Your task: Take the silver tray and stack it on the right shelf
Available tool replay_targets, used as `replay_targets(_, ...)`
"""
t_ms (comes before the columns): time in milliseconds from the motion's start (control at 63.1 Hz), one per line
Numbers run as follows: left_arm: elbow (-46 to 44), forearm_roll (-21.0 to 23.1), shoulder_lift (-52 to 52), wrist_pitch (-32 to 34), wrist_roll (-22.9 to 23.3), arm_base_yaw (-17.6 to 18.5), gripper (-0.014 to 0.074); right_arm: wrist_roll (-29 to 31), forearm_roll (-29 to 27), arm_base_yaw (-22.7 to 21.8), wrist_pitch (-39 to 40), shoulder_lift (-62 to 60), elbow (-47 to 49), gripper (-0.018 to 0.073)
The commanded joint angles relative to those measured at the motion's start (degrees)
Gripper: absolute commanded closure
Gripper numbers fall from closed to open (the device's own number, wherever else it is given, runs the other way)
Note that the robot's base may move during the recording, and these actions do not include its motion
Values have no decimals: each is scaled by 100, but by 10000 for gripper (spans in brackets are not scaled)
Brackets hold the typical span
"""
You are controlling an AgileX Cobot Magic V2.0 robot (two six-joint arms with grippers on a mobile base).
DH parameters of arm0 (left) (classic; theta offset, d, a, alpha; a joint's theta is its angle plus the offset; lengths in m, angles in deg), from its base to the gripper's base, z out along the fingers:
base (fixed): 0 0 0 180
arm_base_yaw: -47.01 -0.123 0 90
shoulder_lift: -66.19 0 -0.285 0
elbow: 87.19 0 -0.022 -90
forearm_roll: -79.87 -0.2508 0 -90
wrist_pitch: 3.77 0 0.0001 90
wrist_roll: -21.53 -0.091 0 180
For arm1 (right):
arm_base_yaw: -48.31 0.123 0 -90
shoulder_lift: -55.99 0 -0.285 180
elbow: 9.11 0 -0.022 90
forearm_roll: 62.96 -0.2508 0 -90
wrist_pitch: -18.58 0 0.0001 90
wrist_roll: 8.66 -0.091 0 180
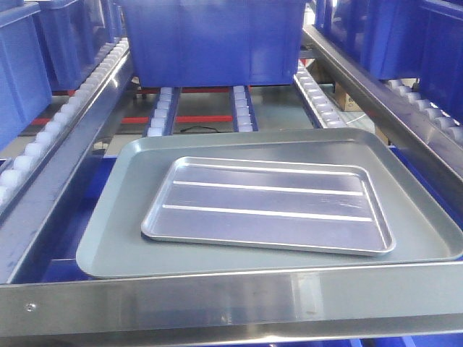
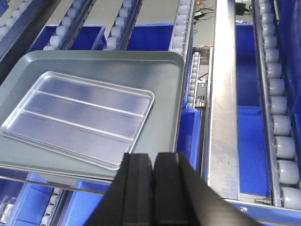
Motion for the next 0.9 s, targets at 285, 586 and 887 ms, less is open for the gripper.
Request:
replay_targets(285,105,37,-91,502,-8,-4,696,42,102,-9,421,29,155,505)
replay_targets(586,105,37,-91,502,-8,-4,696,36,23,-9,551,29,155,505)
replay_targets(887,105,37,-91,502,-8,-4,696,1033,-259,-819,2050,3,-285,505)
